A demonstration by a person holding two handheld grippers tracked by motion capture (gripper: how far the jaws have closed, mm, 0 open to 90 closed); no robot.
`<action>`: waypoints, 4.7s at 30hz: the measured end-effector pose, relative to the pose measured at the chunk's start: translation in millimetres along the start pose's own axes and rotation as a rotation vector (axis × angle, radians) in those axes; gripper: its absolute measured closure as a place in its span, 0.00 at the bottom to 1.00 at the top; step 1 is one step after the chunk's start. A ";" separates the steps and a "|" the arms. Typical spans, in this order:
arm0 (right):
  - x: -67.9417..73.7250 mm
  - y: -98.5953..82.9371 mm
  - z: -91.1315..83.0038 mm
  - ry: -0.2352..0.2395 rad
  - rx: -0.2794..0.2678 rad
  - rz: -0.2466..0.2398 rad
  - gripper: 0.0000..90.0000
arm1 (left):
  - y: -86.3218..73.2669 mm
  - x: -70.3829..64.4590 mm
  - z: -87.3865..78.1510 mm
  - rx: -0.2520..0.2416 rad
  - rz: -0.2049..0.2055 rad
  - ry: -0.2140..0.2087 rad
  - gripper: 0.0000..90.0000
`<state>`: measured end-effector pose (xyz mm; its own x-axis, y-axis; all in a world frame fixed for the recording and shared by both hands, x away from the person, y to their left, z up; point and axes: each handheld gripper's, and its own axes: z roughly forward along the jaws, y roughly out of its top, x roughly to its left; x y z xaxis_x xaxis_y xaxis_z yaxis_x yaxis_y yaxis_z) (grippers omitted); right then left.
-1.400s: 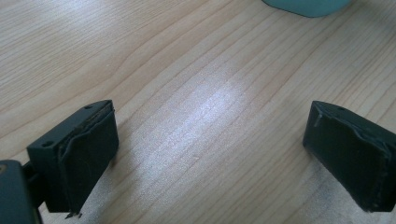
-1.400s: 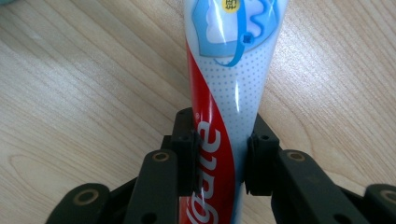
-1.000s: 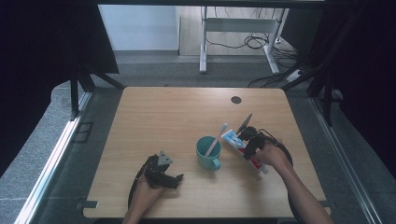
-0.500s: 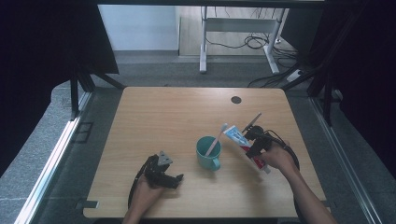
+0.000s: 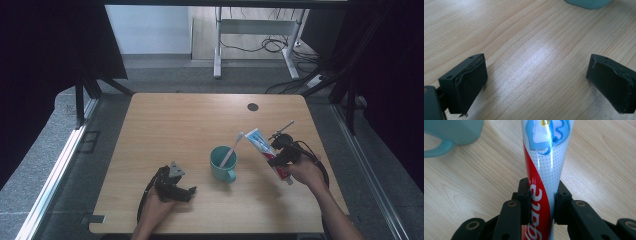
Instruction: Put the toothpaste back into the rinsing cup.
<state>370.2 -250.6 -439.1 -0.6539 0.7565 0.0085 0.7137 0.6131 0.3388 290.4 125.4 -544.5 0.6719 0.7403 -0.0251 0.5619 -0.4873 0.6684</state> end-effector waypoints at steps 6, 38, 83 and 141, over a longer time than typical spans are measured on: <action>-0.9 -6.4 -7.6 0.005 -0.059 0.011 0.80 | 0.0 -0.1 -0.1 0.000 0.000 0.001 0.04; 22.6 -18.4 -37.9 0.058 -0.395 -0.041 0.80 | -0.1 -0.3 -0.1 -0.002 -0.002 0.002 0.04; 54.5 9.2 -34.4 0.134 -0.617 -0.099 0.80 | -0.1 -0.1 -0.2 0.000 -0.001 0.001 0.04; 89.1 57.9 -24.3 0.168 -0.726 -0.119 0.80 | -0.2 -0.2 -0.1 -0.002 -0.001 0.002 0.04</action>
<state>347.1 -153.2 -395.8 -0.7874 0.6139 0.0565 0.3286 0.3404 0.8810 290.1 125.4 -544.5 0.6704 0.7416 -0.0249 0.5617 -0.4852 0.6702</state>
